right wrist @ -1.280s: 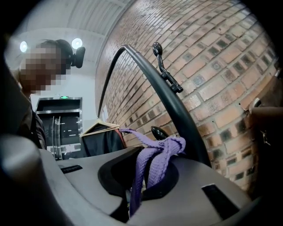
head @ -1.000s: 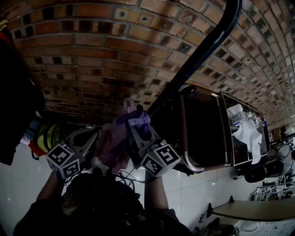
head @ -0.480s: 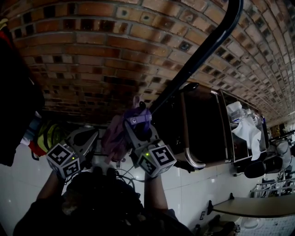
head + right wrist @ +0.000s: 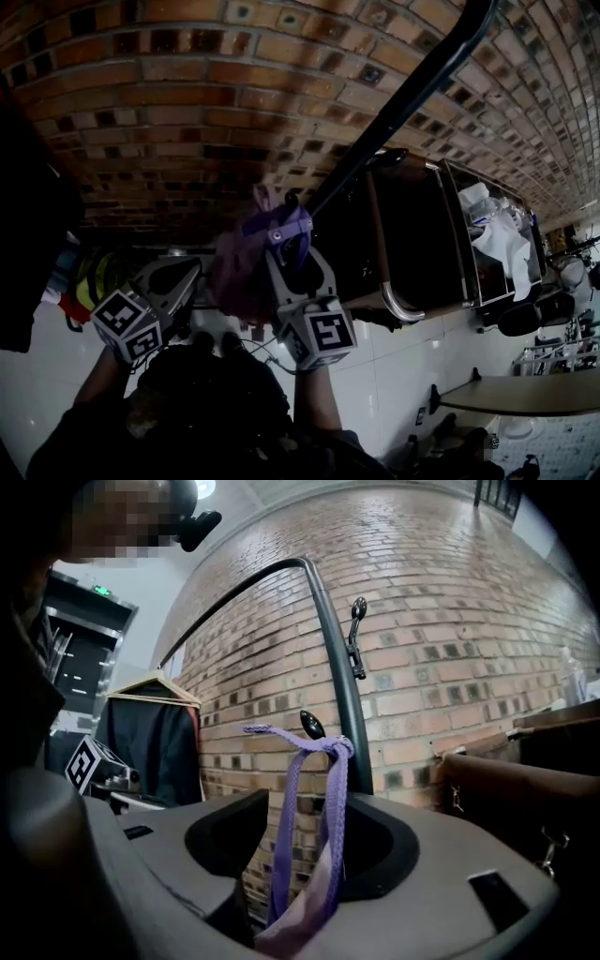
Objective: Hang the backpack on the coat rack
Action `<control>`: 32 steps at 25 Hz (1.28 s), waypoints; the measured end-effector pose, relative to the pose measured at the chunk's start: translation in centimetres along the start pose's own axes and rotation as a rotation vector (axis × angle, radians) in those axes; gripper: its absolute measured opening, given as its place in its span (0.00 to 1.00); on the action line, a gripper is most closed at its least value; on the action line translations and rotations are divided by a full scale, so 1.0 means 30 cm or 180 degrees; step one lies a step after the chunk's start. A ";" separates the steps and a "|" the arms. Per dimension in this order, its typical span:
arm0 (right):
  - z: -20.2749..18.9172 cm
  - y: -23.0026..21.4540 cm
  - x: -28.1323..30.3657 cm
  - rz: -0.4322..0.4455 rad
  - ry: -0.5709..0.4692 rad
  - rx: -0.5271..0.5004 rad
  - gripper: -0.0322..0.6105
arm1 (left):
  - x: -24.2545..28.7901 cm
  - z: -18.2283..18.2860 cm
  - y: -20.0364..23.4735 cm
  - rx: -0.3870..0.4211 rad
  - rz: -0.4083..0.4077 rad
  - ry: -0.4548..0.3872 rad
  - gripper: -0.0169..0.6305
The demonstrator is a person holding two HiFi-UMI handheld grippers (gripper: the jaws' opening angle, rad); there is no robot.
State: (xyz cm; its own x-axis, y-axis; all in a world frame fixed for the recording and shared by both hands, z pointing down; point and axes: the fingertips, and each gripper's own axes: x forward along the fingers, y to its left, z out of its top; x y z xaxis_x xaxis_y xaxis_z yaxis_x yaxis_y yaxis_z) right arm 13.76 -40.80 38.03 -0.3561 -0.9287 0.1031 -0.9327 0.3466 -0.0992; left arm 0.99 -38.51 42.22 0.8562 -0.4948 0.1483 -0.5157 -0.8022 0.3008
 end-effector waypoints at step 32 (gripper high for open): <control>-0.083 0.157 -1.013 -0.0496 -0.0384 -0.0038 0.20 | -0.400 -0.252 -0.749 0.0082 0.0129 -0.0221 0.05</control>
State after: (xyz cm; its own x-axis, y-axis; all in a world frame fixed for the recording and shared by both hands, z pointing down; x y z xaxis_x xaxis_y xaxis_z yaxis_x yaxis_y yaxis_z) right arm 20.06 -10.61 36.89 -0.1986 -0.9801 -0.0031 -0.9769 0.1982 -0.0794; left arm 2.52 -12.01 40.79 0.8309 -0.5484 0.0940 -0.5514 -0.7889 0.2713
